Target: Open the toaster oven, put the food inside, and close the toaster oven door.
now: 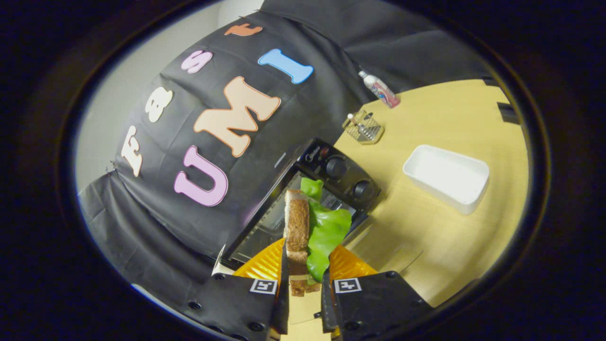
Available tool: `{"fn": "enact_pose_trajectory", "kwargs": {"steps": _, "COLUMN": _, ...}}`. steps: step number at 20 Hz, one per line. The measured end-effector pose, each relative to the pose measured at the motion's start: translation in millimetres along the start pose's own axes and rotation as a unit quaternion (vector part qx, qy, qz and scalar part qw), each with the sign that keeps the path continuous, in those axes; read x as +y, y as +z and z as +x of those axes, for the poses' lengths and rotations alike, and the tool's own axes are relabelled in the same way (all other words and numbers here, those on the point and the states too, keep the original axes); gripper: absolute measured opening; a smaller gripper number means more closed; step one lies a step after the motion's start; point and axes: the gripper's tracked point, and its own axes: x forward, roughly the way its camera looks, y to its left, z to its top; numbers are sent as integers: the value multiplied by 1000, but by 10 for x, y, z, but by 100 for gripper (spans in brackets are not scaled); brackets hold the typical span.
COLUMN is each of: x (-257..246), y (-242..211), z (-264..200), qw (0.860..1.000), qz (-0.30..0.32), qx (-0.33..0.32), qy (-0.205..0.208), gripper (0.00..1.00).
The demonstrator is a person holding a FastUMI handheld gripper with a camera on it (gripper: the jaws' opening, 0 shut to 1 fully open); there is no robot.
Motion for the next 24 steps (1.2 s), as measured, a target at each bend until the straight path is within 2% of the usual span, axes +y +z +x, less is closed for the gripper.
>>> {"fn": "enact_pose_trajectory", "kwargs": {"steps": 8, "x": 266, "y": -411, "z": 617, "qw": 997, "qz": 56, "qx": 47, "qy": 18, "gripper": 28}}
{"fn": "enact_pose_trajectory", "kwargs": {"steps": 16, "x": 261, "y": -490, "z": 1195, "qw": 991, "qz": 126, "qx": 44, "qy": 31, "gripper": 28}}
{"fn": "enact_pose_trajectory", "kwargs": {"steps": 21, "x": 266, "y": -348, "z": 1435, "qw": 989, "qz": 140, "qx": 28, "qy": 37, "gripper": 28}}
{"fn": "enact_pose_trajectory", "kwargs": {"steps": 24, "x": 237, "y": -378, "z": 1518, "qw": 992, "qz": 117, "qx": 30, "qy": 37, "gripper": 28}}
